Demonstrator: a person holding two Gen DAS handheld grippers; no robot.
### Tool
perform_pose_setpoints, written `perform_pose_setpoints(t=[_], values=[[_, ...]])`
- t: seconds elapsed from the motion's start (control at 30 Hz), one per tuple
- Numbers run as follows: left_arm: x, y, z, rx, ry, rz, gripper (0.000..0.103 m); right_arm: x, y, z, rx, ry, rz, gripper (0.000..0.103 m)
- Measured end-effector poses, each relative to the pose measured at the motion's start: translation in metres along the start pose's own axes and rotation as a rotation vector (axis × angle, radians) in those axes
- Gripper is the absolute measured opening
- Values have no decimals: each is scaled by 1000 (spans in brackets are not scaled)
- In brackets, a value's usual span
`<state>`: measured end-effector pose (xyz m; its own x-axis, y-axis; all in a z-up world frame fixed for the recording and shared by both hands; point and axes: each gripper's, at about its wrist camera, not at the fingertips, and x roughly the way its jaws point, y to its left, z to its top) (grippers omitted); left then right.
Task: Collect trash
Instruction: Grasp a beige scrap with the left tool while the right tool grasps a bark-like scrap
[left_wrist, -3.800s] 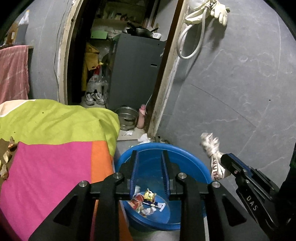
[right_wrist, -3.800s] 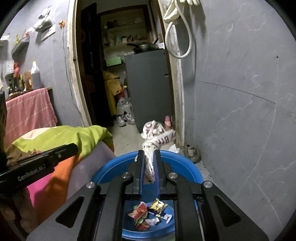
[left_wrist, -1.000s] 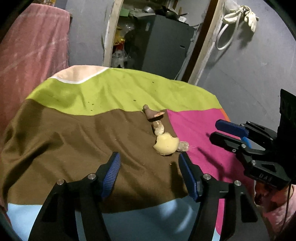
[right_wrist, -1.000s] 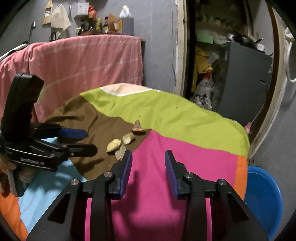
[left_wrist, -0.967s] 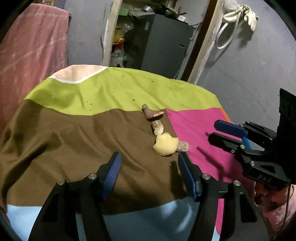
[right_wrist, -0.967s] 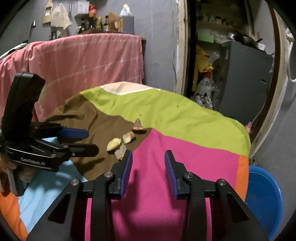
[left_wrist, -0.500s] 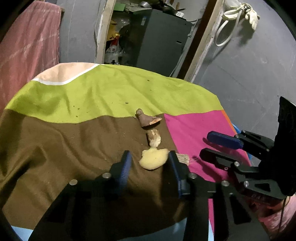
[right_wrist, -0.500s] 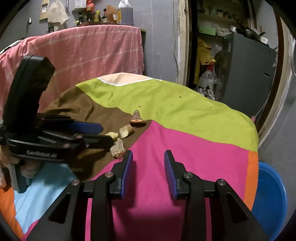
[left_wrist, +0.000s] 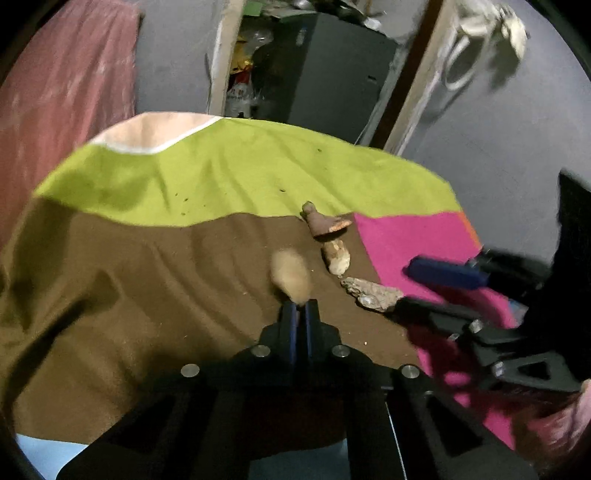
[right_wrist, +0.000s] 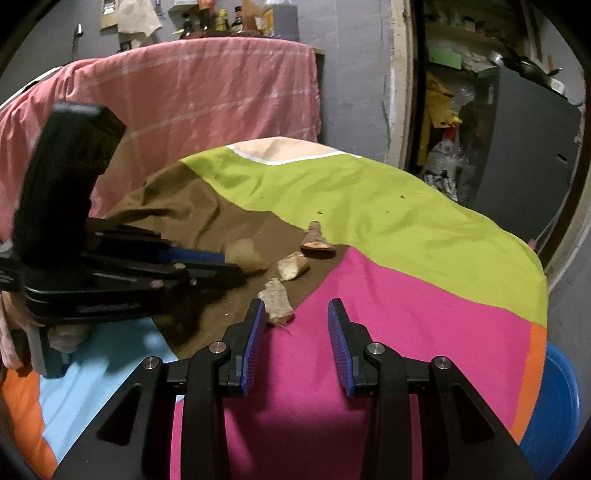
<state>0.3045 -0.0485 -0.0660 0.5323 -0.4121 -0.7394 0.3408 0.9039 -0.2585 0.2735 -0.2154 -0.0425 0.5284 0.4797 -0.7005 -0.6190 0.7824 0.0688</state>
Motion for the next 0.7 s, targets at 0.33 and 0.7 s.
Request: perform_pose_setpoints(t=[0.33, 0.7], values=[[-6, 5, 2, -39, -14, 10, 3, 23, 10, 9, -45, 52, 29, 29], [-15, 2, 9, -21, -40, 47, 38, 14, 2, 1, -14, 36, 10, 19]])
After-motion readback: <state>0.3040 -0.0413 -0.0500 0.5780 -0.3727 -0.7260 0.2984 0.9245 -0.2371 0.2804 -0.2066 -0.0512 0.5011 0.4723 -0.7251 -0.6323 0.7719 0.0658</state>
